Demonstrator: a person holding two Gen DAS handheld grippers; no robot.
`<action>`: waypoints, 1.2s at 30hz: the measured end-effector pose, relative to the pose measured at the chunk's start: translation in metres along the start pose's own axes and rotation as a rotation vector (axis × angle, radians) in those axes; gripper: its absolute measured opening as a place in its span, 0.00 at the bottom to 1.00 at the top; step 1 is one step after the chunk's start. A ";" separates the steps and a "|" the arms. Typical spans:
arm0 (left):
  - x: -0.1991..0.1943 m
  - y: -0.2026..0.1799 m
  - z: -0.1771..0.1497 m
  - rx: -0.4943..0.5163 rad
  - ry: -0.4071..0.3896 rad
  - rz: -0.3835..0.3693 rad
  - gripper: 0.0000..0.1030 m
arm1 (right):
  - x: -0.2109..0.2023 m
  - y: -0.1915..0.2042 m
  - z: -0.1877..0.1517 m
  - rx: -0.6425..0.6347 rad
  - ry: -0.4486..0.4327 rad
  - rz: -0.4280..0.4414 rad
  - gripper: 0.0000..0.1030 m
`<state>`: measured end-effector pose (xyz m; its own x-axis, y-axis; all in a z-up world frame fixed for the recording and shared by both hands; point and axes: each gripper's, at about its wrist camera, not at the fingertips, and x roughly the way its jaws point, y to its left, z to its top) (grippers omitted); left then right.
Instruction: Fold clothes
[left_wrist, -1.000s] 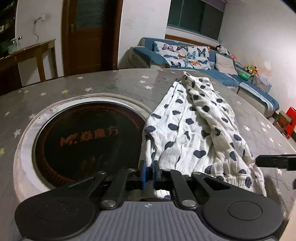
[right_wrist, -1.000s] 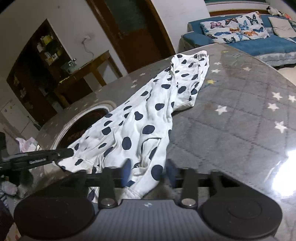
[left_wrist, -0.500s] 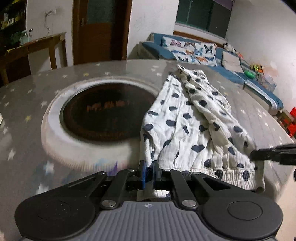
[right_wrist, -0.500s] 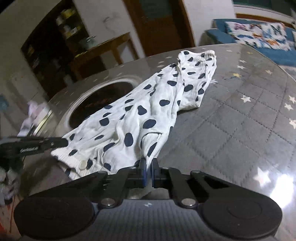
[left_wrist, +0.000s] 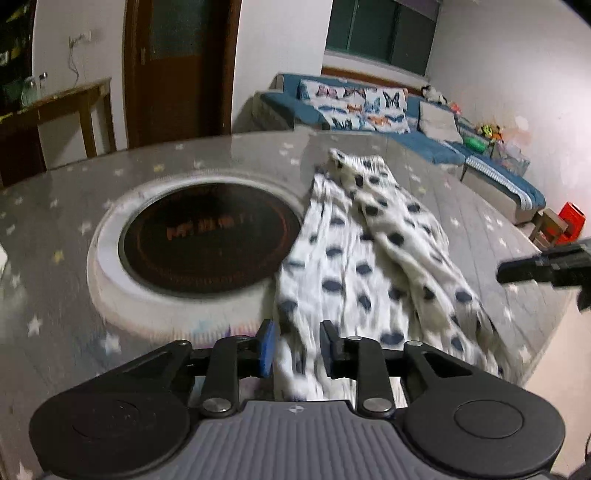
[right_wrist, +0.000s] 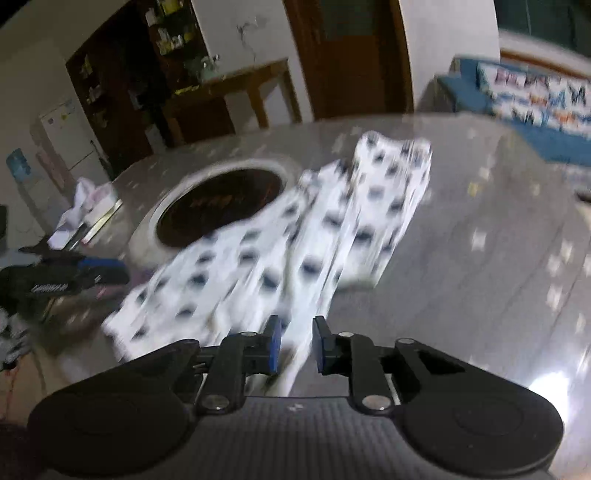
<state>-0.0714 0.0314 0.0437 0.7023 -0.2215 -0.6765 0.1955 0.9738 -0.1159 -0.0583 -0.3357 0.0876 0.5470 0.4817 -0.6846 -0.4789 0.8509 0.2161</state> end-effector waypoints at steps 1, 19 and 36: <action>0.005 0.000 0.005 -0.001 -0.006 0.002 0.29 | 0.006 -0.004 0.010 -0.001 -0.011 -0.012 0.19; 0.126 -0.009 0.098 0.004 0.018 0.045 0.38 | 0.183 -0.035 0.142 -0.089 -0.005 -0.118 0.32; 0.230 -0.043 0.158 0.099 0.005 0.008 0.49 | 0.126 -0.086 0.129 -0.055 -0.091 -0.223 0.03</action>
<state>0.1900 -0.0690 0.0085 0.7007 -0.2135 -0.6807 0.2568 0.9657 -0.0385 0.1406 -0.3209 0.0725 0.7017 0.3020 -0.6453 -0.3743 0.9269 0.0267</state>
